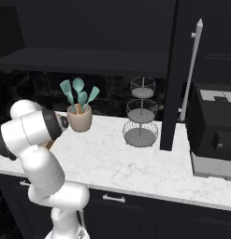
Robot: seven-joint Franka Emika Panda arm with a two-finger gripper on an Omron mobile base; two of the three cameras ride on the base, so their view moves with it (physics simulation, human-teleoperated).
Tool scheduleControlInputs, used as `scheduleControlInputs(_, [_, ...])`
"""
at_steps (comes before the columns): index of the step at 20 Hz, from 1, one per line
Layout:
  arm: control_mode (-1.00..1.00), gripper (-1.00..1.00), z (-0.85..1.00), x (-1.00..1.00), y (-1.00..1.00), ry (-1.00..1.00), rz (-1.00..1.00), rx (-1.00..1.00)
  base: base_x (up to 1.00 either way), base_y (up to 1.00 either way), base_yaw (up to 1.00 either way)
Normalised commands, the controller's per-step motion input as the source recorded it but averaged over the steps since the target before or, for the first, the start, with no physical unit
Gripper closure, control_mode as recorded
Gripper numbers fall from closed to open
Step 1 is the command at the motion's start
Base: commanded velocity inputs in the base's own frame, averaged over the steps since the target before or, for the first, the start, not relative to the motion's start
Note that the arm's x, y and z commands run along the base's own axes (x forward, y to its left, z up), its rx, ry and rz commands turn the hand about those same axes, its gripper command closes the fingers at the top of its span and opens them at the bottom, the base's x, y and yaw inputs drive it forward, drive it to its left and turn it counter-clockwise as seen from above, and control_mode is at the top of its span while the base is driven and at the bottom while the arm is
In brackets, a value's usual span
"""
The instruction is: Pick the kettle from the counter and place it on the tray. Then pick the mug from the cabinet and place it on the tray. Then close the cabinet doors.
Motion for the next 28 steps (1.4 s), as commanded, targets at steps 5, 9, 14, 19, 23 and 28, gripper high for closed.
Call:
scheduleControlInputs(5, [-1.0,1.0,-0.1,-0.34,0.0,0.0,0.05,0.0,0.0,0.0,0.0])
scheduleControlInputs(9, [-1.0,1.0,-0.08,-0.56,0.0,0.0,0.09,0.0,0.0,0.0,0.0])
scheduleControlInputs(14, [-1.0,1.0,-0.15,-0.13,0.05,0.04,0.03,0.0,0.0,0.0,0.0])
scheduleControlInputs(19, [-1.0,-1.0,-0.11,0.0,0.07,0.03,0.0,0.0,0.0,0.0,0.0])
scheduleControlInputs(23, [-1.0,-1.0,-0.03,0.0,0.04,0.0,0.0,0.0,0.0,0.0,0.0])
scheduleControlInputs(28, [-1.0,-1.0,0.03,-0.01,0.0,0.0,0.0,0.0,0.0,0.0,0.0])
